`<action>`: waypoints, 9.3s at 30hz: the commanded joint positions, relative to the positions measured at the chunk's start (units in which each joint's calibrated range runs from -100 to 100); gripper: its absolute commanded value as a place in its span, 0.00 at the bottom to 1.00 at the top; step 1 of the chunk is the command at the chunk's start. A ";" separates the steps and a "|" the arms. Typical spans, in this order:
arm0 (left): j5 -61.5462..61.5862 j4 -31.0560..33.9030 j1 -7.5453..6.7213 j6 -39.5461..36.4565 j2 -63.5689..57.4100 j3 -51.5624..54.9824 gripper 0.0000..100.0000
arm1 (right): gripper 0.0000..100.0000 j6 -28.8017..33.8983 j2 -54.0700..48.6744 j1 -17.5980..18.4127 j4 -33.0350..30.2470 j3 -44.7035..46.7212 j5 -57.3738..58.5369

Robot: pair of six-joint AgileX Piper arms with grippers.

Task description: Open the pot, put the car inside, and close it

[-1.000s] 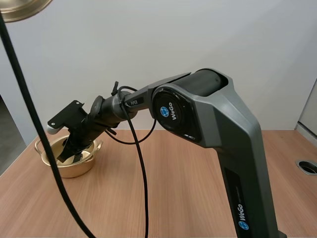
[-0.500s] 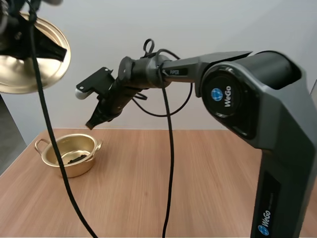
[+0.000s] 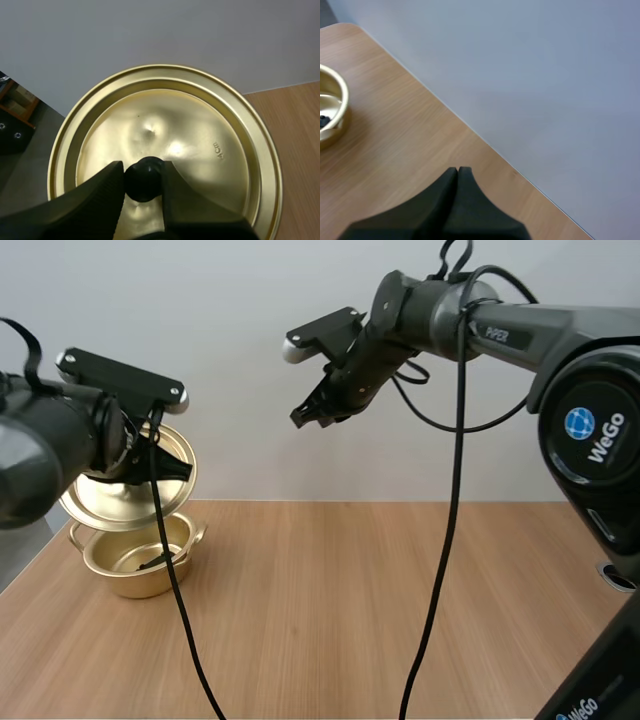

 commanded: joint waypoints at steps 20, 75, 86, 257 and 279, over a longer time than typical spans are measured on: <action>-19.91 0.03 5.83 4.95 22.95 -3.65 0.00 | 0.00 -0.13 -13.27 -2.11 -2.98 0.16 5.17; -3.60 -33.35 5.59 18.93 23.11 -12.46 1.00 | 0.00 -0.13 -13.27 -2.84 -3.39 1.58 -0.22; -2.47 -70.07 5.59 41.91 -9.58 -1.67 1.00 | 0.00 -14.22 -17.97 -11.63 13.69 22.92 -26.78; -13.70 -32.51 -7.51 3.85 -61.88 49.25 0.00 | 0.00 3.75 -89.27 -11.49 14.60 94.44 -51.86; -13.70 -32.51 -7.51 3.85 -61.88 49.25 0.00 | 0.00 28.57 -89.27 -11.39 -11.99 94.44 -39.69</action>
